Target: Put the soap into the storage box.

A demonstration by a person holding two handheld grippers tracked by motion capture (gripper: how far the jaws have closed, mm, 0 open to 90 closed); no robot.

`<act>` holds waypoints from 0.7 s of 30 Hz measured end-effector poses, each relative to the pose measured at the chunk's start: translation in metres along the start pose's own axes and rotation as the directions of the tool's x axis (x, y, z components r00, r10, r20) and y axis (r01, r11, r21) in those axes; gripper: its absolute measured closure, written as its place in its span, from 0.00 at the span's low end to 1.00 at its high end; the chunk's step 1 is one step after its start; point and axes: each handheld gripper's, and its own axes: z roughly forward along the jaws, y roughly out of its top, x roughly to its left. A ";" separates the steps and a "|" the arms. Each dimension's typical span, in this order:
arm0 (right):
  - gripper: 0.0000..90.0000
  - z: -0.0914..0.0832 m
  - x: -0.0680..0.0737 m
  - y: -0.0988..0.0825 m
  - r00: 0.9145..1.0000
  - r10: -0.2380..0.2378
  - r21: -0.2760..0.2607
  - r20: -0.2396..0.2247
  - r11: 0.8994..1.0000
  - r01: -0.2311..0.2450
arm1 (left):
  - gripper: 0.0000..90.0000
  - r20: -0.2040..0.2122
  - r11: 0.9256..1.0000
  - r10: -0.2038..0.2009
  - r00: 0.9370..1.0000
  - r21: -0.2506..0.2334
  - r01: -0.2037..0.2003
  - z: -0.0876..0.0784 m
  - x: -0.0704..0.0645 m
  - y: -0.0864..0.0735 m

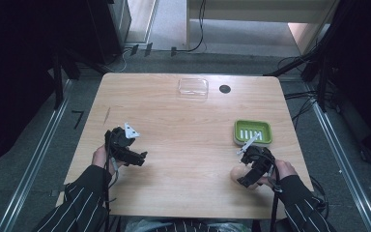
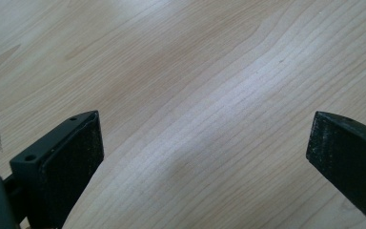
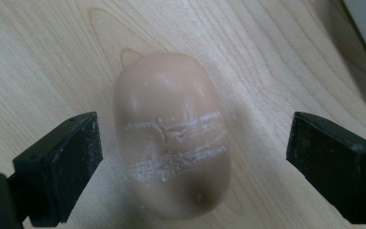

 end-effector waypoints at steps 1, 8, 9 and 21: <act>0.06 0.000 0.000 0.000 1.000 -0.001 0.008 0.001 1.000 0.000 | 0.00 0.000 1.000 0.000 1.000 0.002 0.000 0.000 0.000 0.000; 0.13 0.005 0.004 0.003 0.998 -0.055 0.035 -0.013 0.998 0.055 | 0.00 0.001 1.000 0.000 1.000 0.001 0.000 0.000 0.000 0.000; 0.14 0.007 0.004 0.004 0.997 -0.071 0.040 -0.014 0.997 0.071 | 0.00 0.001 1.000 0.000 1.000 0.001 0.000 0.000 0.000 0.000; 0.28 0.012 0.010 0.004 0.991 -0.132 0.082 -0.003 0.988 0.132 | 0.00 0.002 1.000 -0.001 1.000 0.001 0.001 0.000 0.001 0.000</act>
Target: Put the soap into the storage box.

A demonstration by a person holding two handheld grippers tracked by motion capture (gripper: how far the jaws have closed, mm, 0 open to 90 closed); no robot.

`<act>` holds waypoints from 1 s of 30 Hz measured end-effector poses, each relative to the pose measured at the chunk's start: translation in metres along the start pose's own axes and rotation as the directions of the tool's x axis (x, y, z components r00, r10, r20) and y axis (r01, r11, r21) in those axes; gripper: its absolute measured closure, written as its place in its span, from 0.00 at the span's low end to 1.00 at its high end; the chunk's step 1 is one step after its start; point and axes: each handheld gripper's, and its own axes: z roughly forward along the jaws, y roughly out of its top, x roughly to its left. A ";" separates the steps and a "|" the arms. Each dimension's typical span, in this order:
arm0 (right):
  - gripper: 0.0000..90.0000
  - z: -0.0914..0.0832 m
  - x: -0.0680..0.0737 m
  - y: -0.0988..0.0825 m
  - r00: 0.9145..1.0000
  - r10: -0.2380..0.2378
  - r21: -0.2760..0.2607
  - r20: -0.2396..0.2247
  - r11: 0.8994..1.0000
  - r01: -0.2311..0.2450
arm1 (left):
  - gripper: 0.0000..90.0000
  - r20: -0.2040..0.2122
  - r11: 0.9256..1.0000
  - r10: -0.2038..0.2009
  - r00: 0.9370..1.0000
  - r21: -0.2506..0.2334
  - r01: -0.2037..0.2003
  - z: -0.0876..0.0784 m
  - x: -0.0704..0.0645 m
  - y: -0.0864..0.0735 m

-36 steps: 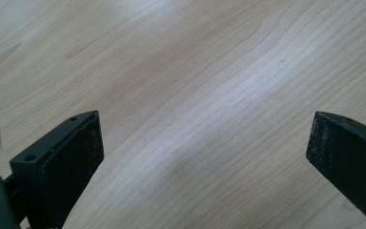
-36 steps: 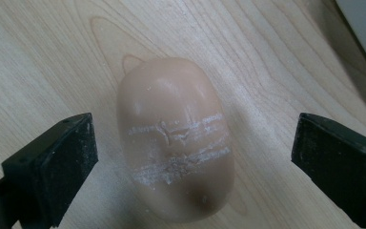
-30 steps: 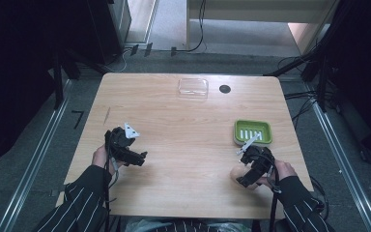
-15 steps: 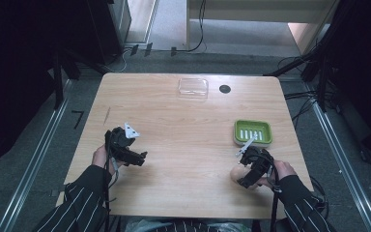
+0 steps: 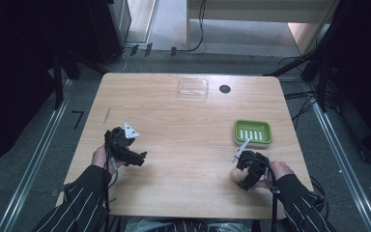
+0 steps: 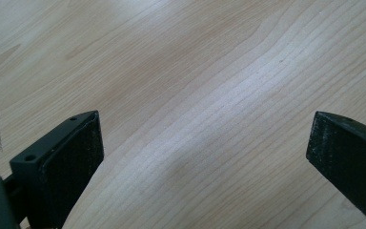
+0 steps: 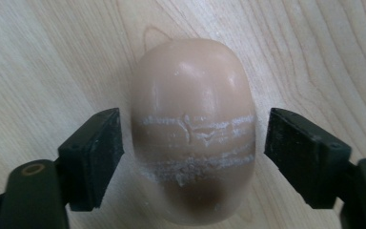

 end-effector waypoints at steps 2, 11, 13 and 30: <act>0.29 0.000 0.000 0.000 1.000 -0.007 0.000 -0.002 1.000 0.007 | 0.00 0.000 1.000 0.000 1.000 0.001 0.000 0.000 0.000 0.000; 0.33 0.003 0.002 0.000 1.000 -0.021 0.024 0.010 0.999 0.021 | 0.00 0.000 1.000 0.001 1.000 0.002 -0.001 0.000 0.000 0.000; 0.34 0.004 0.002 0.000 1.000 -0.022 0.027 0.014 0.999 0.021 | 0.00 -0.002 1.000 0.001 1.000 0.002 -0.001 0.000 0.000 0.000; 0.36 0.008 0.004 0.001 0.999 -0.028 0.056 0.027 0.998 0.026 | 0.00 -0.001 1.000 0.001 1.000 -0.001 -0.001 0.000 0.000 0.000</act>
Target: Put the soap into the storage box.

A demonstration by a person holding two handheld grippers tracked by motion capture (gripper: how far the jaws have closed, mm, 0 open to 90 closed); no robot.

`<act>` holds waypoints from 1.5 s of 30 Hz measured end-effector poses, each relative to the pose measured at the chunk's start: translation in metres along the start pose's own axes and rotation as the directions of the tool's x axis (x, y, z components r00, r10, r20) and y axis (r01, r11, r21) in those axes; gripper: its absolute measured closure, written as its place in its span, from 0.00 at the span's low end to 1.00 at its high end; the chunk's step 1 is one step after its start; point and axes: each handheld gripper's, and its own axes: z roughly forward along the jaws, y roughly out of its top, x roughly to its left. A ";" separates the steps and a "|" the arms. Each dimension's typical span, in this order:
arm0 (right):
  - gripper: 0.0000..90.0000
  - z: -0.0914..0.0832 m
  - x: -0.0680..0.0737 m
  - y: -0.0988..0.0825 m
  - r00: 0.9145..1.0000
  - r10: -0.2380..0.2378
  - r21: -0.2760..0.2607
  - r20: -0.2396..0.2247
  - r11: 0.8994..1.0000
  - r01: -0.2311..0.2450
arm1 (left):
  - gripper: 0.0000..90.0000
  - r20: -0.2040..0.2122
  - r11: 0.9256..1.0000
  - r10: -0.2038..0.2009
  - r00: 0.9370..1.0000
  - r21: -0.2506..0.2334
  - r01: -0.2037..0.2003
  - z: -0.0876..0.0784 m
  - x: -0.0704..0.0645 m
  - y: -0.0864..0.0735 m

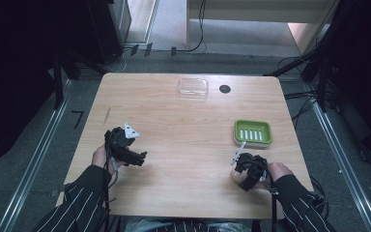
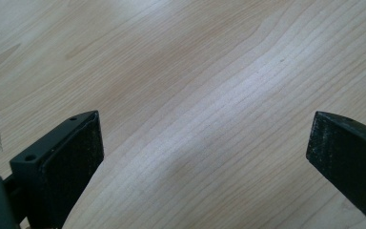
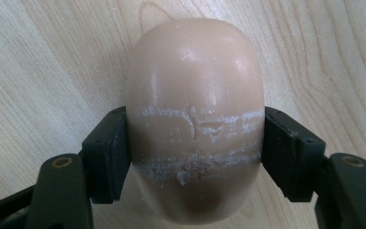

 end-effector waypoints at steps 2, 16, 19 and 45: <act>0.37 0.000 0.000 0.000 1.000 0.000 -0.001 0.002 1.000 0.000 | 0.00 -0.001 1.000 -0.001 1.000 0.001 0.001 0.000 0.000 0.000; 0.37 -0.003 0.000 -0.002 1.000 0.018 -0.016 -0.003 1.000 -0.018 | 0.00 -0.002 1.000 0.000 1.000 -0.001 0.000 0.000 0.000 0.000; 0.37 -0.003 0.000 -0.001 1.000 0.016 -0.016 0.000 1.000 -0.016 | 0.00 -0.001 1.000 0.000 1.000 0.000 0.000 0.000 0.000 0.000; 0.37 -0.019 -0.008 0.006 0.997 0.078 -0.059 0.029 0.995 -0.076 | 0.00 0.001 1.000 -0.001 1.000 0.000 0.001 0.001 0.000 0.001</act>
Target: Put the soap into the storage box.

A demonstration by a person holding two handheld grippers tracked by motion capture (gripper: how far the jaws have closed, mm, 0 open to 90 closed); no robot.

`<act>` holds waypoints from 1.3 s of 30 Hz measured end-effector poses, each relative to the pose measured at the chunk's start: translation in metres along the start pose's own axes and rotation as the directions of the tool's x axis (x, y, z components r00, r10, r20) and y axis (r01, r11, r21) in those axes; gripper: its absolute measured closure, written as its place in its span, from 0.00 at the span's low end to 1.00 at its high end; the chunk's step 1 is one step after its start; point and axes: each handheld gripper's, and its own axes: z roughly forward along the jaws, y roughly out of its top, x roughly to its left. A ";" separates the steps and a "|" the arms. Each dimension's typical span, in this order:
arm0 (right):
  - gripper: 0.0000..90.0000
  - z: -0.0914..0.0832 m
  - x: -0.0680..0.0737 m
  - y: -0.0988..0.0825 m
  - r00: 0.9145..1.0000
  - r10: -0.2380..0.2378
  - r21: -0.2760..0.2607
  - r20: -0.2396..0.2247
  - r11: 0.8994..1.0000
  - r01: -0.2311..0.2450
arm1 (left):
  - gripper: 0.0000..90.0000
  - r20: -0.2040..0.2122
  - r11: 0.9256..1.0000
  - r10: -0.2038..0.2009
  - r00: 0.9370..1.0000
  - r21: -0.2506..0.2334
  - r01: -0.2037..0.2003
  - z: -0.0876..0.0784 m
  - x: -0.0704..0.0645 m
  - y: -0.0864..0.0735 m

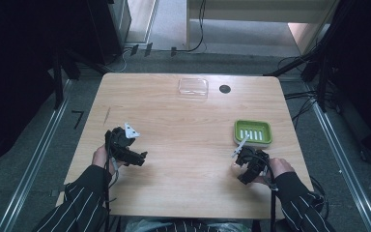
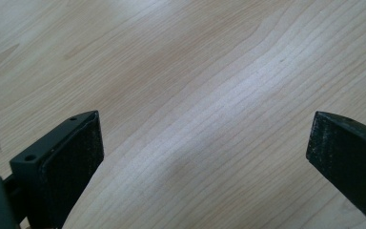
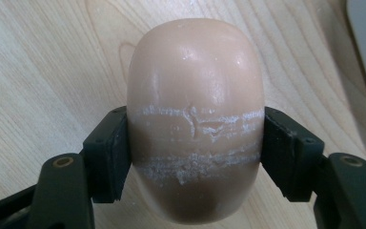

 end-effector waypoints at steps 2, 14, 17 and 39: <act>0.37 -0.001 -0.001 0.001 1.000 -0.001 -0.004 -0.003 1.000 0.001 | 0.00 -0.002 1.000 0.000 1.000 0.003 0.000 0.000 0.000 0.000; 0.37 -0.003 -0.006 0.004 1.000 0.011 -0.017 -0.005 1.000 -0.011 | 0.00 0.001 1.000 -0.008 1.000 0.003 0.008 0.001 0.001 -0.001; 0.37 -0.004 -0.007 0.004 1.000 0.007 -0.013 -0.005 1.000 -0.007 | 0.00 -0.001 1.000 -0.006 1.000 0.003 0.006 0.000 0.001 -0.001; 0.37 -0.016 -0.022 0.007 0.999 0.050 -0.050 0.018 0.998 -0.049 | 0.00 0.001 1.000 -0.008 1.000 0.002 0.008 0.000 0.002 -0.001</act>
